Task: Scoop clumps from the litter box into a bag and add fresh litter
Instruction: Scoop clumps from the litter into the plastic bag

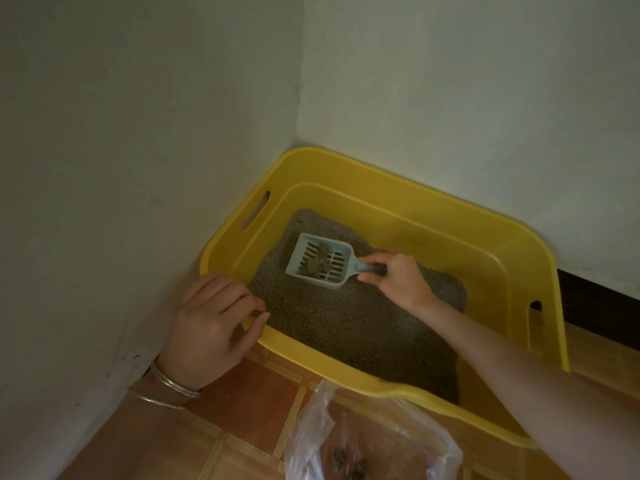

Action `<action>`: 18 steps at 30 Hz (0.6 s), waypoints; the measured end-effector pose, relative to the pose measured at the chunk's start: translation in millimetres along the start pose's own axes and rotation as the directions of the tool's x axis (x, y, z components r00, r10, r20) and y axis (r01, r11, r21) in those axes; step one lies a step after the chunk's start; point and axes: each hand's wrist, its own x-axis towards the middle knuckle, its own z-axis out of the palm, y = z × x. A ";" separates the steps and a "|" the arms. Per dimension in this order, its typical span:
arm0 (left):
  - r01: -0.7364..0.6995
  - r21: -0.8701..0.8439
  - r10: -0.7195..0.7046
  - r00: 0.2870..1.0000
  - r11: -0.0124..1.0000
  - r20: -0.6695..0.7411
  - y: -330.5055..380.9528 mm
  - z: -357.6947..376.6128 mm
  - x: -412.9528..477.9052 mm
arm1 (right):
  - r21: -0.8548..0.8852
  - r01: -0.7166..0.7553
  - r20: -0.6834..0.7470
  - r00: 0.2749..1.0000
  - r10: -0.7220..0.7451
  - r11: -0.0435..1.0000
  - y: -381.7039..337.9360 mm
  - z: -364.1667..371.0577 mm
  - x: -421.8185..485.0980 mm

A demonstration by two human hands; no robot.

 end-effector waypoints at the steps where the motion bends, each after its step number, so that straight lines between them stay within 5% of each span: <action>1: 0.001 0.000 -0.001 1.000 1.000 0.000 0.2 0.0 0.0 | -0.001 0.001 -0.008 1.000 -0.001 1.000 0.4 -1.3 -1.4; 18: 0.008 0.026 -0.008 1.000 1.000 0.004 0.0 0.2 -1.4 | -0.048 -0.041 0.012 0.999 0.042 0.998 0.6 -21.9 -24.2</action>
